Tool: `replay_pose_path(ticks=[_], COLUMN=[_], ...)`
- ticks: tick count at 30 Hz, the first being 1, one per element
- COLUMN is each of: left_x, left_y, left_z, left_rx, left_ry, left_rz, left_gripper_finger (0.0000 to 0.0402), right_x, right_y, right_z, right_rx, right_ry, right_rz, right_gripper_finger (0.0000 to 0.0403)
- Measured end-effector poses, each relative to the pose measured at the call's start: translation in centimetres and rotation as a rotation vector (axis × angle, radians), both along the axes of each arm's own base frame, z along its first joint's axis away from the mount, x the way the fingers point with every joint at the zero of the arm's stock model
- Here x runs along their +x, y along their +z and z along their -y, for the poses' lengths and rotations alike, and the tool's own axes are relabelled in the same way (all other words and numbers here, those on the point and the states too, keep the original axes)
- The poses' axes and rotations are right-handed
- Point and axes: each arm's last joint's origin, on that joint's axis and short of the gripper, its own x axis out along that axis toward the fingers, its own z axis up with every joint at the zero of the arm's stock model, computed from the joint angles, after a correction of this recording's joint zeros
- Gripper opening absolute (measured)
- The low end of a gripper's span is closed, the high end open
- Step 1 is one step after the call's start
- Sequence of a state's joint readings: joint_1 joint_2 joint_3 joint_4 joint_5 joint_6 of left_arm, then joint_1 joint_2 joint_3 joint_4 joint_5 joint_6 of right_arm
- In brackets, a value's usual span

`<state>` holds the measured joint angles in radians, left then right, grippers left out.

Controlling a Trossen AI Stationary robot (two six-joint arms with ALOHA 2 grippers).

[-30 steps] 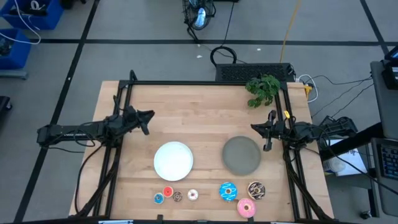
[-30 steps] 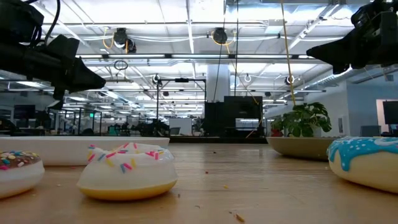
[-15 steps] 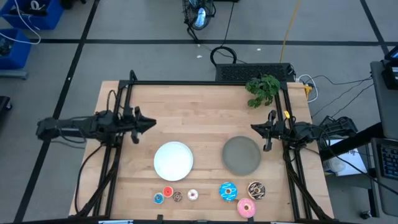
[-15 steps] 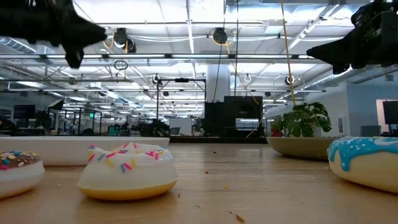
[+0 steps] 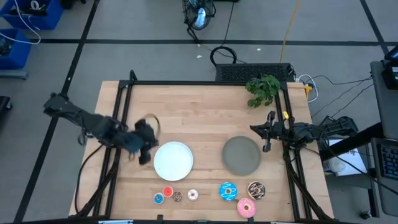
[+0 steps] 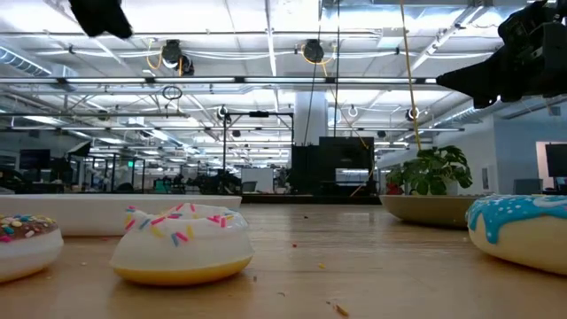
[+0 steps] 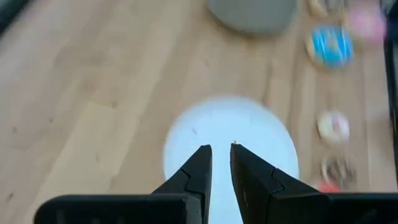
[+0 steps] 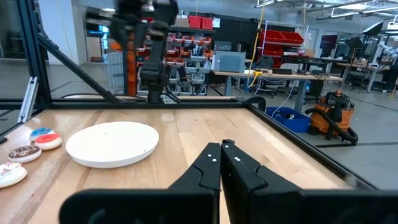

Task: Pick & Place donuts
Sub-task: Put the small blue donut on the white plate

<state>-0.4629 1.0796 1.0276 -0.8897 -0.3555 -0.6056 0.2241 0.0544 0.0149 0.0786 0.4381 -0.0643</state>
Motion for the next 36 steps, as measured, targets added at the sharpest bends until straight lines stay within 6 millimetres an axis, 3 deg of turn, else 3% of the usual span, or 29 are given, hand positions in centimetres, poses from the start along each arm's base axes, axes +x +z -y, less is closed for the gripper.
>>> replay_pose_path(ticks=[6, 14, 26, 30, 36], left_x=[2.5, 3.5, 2.3, 3.2, 5.0], left_y=[0.4, 0.8, -0.6, -2.2, -5.0], left_z=[5.8, 10.5, 14.2, 15.4, 16.7], left_rx=[0.061, -0.009, -0.109, -0.1, -0.065], left_ry=[-0.107, -0.037, 0.111, 0.053, -0.023], left_rz=[-0.219, -0.332, -0.352, -0.406, -0.46], left_gripper_finger=[0.0063, 0.0077, 0.0244, 0.0272, 0.028], right_x=[0.0, 0.0, 0.0, 0.0, 0.0], right_y=[0.0, 0.2, 0.2, 0.2, 0.2], right_z=[0.0, 0.0, 0.0, 0.0, 0.0], right_rx=[0.0, 0.004, 0.002, 0.0, -0.005], right_ry=[-0.001, -0.002, -0.003, -0.003, -0.004], right_rz=[0.002, 0.017, 0.015, 0.015, 0.014], right_gripper_finger=[0.0, 0.0, 0.0, 0.0, 0.0])
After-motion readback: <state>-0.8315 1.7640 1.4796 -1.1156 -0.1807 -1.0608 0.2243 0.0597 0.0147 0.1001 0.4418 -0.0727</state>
